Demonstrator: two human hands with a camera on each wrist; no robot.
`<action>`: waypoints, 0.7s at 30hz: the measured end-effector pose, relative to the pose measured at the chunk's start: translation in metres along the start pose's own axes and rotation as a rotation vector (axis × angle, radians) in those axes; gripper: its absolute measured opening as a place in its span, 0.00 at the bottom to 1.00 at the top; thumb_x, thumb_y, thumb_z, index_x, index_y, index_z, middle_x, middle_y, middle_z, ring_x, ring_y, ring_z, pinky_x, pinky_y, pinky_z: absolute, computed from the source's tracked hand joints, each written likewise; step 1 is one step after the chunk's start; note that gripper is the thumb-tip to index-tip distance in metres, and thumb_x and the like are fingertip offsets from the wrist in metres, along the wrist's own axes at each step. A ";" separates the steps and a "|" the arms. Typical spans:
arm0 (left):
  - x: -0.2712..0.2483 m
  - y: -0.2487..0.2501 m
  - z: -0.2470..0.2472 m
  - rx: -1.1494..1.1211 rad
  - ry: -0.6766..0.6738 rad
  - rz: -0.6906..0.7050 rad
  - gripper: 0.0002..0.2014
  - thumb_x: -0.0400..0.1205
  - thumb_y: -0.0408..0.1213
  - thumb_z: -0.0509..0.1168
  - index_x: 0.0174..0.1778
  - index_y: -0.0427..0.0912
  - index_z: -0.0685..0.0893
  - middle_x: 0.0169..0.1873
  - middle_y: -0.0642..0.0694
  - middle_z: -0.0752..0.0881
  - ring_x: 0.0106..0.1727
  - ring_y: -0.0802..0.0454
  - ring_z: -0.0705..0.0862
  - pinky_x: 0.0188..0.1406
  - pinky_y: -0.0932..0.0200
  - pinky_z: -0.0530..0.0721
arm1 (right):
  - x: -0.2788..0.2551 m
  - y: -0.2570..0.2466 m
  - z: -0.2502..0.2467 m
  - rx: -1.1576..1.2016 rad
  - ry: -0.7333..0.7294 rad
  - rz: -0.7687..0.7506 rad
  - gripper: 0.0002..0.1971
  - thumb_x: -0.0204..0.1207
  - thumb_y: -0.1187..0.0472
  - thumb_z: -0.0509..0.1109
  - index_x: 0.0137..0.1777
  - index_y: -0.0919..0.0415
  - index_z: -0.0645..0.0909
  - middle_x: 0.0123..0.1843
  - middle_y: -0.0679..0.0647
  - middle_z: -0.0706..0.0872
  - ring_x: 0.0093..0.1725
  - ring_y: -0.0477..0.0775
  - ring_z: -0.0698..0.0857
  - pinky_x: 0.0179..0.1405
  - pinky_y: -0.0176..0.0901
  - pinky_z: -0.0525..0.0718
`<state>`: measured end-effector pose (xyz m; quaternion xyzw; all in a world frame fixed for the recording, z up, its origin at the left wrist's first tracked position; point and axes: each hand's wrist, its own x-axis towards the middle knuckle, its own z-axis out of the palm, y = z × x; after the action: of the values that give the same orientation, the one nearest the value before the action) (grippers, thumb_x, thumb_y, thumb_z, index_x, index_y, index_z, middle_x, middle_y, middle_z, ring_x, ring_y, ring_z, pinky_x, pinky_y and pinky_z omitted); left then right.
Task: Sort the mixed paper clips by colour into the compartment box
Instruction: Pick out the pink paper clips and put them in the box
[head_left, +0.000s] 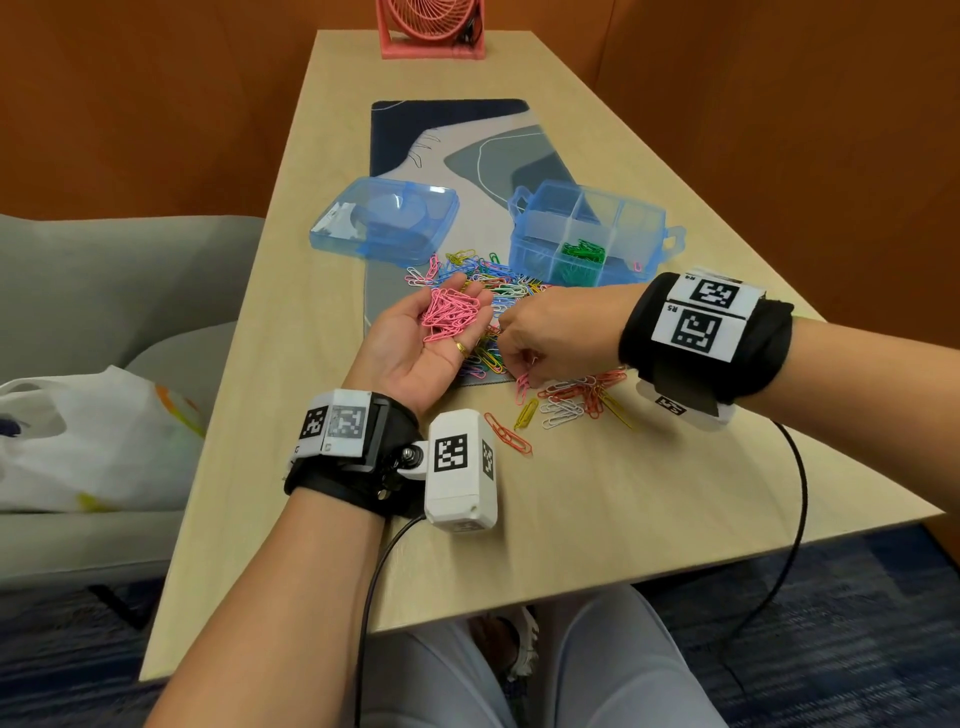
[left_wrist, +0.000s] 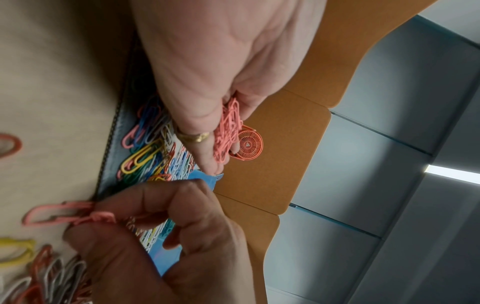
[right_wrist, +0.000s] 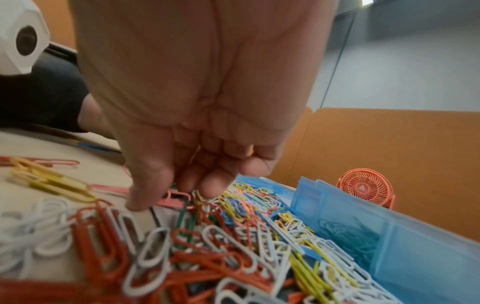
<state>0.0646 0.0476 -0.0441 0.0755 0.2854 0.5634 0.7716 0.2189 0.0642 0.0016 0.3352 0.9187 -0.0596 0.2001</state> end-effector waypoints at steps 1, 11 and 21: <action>0.000 0.000 0.000 0.001 -0.002 -0.001 0.17 0.88 0.35 0.49 0.48 0.30 0.81 0.43 0.34 0.85 0.48 0.39 0.84 0.54 0.43 0.81 | 0.000 0.000 0.000 -0.008 -0.008 0.003 0.06 0.77 0.57 0.70 0.53 0.53 0.83 0.50 0.49 0.82 0.51 0.51 0.80 0.49 0.41 0.76; 0.002 0.001 -0.002 0.007 0.007 0.005 0.17 0.88 0.35 0.49 0.47 0.30 0.81 0.43 0.34 0.85 0.47 0.40 0.84 0.40 0.46 0.87 | -0.005 -0.006 0.003 0.003 0.110 -0.045 0.07 0.78 0.60 0.66 0.52 0.55 0.84 0.42 0.46 0.81 0.40 0.47 0.76 0.41 0.35 0.71; 0.002 0.005 -0.004 0.009 0.023 0.010 0.17 0.88 0.35 0.49 0.47 0.30 0.81 0.44 0.34 0.83 0.48 0.40 0.83 0.60 0.45 0.78 | -0.001 -0.009 0.002 0.046 0.093 -0.017 0.03 0.79 0.60 0.66 0.45 0.54 0.79 0.36 0.45 0.75 0.38 0.49 0.74 0.31 0.31 0.67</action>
<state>0.0592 0.0506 -0.0458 0.0740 0.2966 0.5669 0.7650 0.2140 0.0564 -0.0002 0.3344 0.9282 -0.0666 0.1489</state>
